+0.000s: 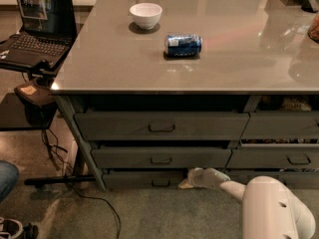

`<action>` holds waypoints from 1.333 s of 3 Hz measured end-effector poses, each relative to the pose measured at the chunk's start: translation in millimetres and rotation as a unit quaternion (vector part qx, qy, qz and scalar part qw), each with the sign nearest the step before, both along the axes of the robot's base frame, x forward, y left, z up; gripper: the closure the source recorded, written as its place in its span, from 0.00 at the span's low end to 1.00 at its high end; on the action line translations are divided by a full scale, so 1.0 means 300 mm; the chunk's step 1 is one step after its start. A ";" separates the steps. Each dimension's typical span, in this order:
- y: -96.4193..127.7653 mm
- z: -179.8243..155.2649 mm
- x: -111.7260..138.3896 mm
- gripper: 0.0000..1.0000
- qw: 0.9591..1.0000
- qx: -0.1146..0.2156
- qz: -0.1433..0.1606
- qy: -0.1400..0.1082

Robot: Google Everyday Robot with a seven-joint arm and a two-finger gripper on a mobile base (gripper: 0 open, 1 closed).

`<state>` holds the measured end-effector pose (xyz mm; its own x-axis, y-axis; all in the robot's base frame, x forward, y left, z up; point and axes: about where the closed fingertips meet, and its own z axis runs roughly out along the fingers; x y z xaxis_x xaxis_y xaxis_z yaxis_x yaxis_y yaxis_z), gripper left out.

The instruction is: Open bottom drawer

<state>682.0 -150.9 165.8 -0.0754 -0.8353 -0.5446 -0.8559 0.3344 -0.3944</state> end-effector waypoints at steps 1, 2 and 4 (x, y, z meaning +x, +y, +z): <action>0.000 0.000 0.000 0.49 1.000 0.000 0.000 0.000; -0.017 0.007 -0.041 0.72 1.000 -0.005 -0.007 -0.010; -0.225 0.083 -0.142 1.00 0.997 -0.037 -0.053 -0.033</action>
Offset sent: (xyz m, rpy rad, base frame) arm -0.0361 -0.0151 0.0112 -0.0336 -0.0622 -0.0420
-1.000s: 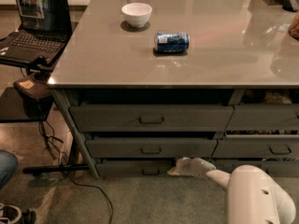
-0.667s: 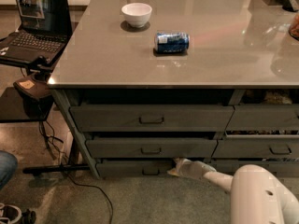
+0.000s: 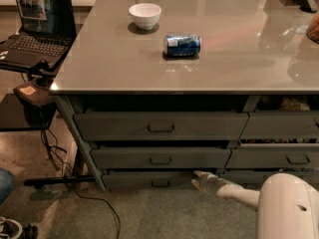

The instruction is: Open bottom drawer

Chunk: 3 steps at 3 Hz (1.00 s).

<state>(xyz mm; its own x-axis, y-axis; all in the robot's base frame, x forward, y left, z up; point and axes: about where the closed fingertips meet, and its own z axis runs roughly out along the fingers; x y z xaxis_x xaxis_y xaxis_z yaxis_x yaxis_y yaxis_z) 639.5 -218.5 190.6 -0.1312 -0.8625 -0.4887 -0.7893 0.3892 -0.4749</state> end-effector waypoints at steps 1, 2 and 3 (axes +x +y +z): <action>0.004 -0.001 -0.013 0.83 1.000 -0.001 -0.002 -0.001; 0.004 -0.001 -0.013 0.87 1.000 -0.001 -0.002 -0.001; 0.008 -0.016 -0.037 1.00 1.000 -0.007 0.004 0.002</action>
Offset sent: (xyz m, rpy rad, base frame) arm -0.0039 0.0005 -0.0002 -0.0022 -0.0019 -0.0039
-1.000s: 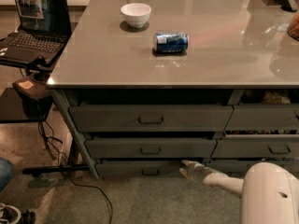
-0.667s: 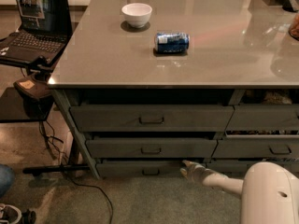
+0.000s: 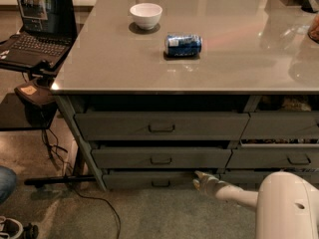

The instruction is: Open bottom drawer

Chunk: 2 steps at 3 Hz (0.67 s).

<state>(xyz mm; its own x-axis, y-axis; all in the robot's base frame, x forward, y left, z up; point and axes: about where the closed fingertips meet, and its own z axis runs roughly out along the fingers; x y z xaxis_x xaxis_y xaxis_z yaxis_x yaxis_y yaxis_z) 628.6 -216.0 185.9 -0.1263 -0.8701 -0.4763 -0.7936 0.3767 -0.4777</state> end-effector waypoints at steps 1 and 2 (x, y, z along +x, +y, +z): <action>0.001 0.005 0.003 1.00 1.000 -0.001 0.000 -0.001; 0.002 0.006 0.005 1.00 1.000 -0.001 0.000 -0.001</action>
Offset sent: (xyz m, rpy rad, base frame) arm -0.2237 -0.0666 0.0152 -0.1147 0.0607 0.0033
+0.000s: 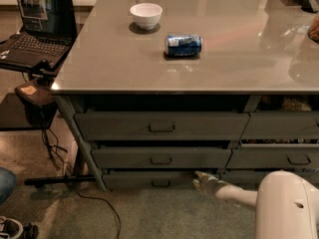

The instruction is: Open bottom drawer

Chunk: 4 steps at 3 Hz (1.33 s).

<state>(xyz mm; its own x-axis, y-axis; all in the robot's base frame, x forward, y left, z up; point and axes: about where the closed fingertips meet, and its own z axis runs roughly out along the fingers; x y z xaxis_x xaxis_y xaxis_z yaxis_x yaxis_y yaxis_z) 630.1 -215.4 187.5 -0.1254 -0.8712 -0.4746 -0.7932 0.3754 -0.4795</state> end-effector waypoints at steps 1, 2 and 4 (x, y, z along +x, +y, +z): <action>-0.002 0.002 -0.007 1.00 1.000 0.000 0.000 0.001; -0.006 0.011 -0.008 1.00 1.000 0.000 0.000 0.002; -0.003 0.030 0.011 1.00 1.000 -0.001 -0.003 0.002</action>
Offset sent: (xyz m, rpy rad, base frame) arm -0.3660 -0.1288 0.0709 0.0930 0.1787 -0.0140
